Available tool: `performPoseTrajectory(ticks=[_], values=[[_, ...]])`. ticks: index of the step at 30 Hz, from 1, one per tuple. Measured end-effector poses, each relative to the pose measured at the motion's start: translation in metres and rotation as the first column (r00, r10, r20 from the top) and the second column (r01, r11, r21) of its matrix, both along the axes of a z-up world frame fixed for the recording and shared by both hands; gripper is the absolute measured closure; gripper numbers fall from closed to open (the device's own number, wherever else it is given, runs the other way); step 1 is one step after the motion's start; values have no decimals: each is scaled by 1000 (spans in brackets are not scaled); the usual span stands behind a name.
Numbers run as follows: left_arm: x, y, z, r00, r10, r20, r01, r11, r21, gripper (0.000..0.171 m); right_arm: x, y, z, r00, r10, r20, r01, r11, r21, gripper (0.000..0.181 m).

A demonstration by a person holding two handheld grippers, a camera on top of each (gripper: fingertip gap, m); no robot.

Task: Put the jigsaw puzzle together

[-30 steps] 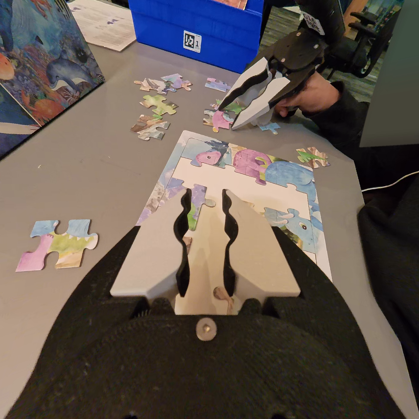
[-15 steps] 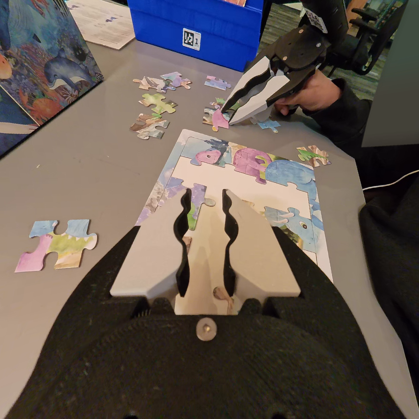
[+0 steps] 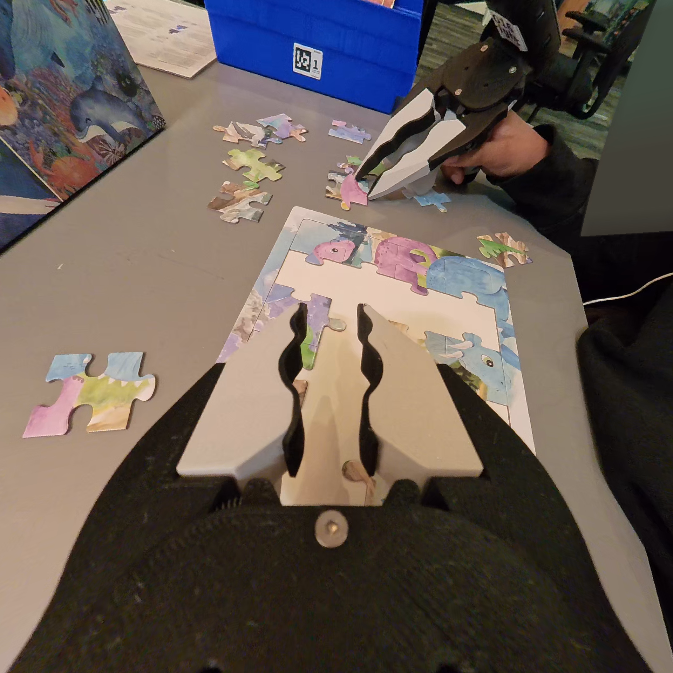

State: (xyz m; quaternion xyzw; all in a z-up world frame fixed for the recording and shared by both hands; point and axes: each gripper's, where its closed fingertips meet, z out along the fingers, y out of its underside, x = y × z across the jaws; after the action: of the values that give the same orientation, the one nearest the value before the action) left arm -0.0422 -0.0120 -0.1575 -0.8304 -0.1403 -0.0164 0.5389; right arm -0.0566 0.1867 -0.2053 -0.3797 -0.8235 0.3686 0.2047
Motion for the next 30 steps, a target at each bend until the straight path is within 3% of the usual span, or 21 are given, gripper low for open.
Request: performPoseTrajectory(ticks=[4,9,14,30], values=[[0,0,0,1000,0,-2,0,1000,-2,146,-6,7,17,995,-47,-83,43,998,-49,155],[1,0,-1,1000,-2,-4,2,1000,-5,146,-14,35,64,949,-211,-235,150,956,-250,155],[1,1,-1,1000,-2,-5,2,1000,-7,146,-10,51,94,908,-284,-308,143,902,-408,153],[1,1,-1,1000,-2,-7,2,1000,-10,145,1,62,128,810,-345,-475,124,891,-437,155]])
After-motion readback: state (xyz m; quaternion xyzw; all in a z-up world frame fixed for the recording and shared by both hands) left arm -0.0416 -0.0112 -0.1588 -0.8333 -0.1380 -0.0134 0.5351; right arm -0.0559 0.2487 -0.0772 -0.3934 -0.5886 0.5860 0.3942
